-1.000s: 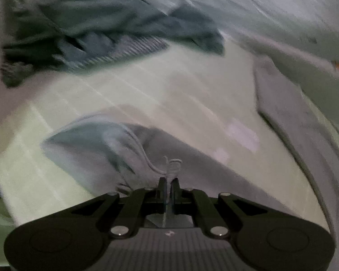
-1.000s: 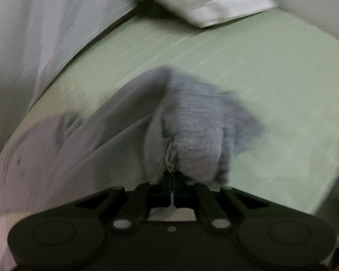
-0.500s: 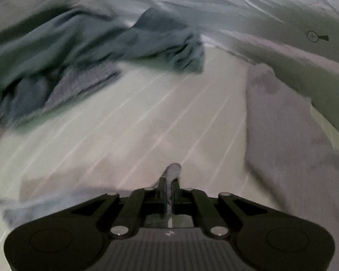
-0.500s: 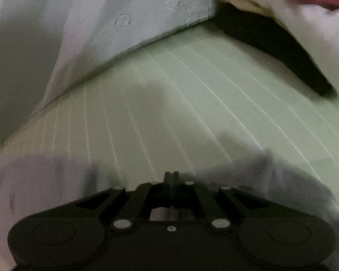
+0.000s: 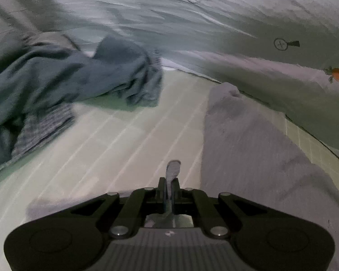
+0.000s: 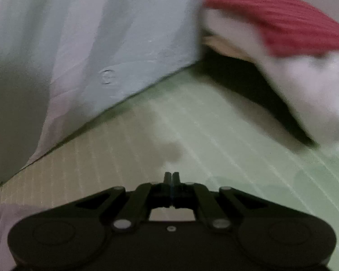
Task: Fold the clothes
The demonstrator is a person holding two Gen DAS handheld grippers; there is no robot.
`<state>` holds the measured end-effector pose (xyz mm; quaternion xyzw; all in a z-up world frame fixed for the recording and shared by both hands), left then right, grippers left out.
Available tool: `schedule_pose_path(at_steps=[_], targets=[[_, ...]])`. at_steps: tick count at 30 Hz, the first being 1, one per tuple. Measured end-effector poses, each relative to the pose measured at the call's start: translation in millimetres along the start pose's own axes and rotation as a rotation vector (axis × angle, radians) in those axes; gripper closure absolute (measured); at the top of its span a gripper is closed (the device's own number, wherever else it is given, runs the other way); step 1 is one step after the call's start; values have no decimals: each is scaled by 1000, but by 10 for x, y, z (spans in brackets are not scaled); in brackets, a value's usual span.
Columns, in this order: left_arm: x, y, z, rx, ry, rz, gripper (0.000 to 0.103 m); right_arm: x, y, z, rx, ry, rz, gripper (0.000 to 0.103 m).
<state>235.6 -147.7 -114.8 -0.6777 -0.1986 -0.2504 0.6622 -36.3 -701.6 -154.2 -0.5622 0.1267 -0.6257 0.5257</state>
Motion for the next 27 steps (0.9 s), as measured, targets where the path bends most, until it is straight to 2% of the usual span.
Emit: schedule_pose_path(at_steps=[2, 6, 9, 12, 15, 17, 21, 23, 25, 27], targets=[[-74, -115, 58, 2, -6, -6, 99, -102, -251, -251, -9, 42, -3, 102], [-322, -463, 420, 33, -56, -31, 99, -380, -630, -564, -11, 121, 4, 88], [-472, -701, 745, 73, -113, -56, 99, -618, -836, -727, 24, 201, 33, 83], [-599, -911, 1067, 120, -180, -82, 99, -785, -947, -765, 49, 237, 43, 79], [-703, -1064, 1393, 171, -265, -91, 98, -881, -1035, -746, 74, 247, 39, 67], [-774, -1132, 1522, 163, -310, -88, 96, -899, -1095, -725, 95, 246, 31, 63], [-918, -1243, 1629, 103, -364, -97, 80, -959, -1145, -708, 99, 240, 25, 51], [-997, -1281, 1633, 69, -392, -102, 68, -981, -1137, -716, 92, 241, 37, 45], [-1066, -1289, 1621, 33, -429, -103, 57, -1008, -1131, -712, 89, 239, 50, 30], [-1140, -1251, 1590, -21, -467, -91, 52, -1035, -1127, -702, 96, 237, 60, 16]])
Point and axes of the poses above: each gripper's, at about its wrist camera, not at the fingertips, and y roughly the way its jaws point, z to its left, x to its top, the point moved 3 cm from there along y, roughly the way its jaws point, and after that the axes turned 9 degrees about y, right-handed, at the moved point
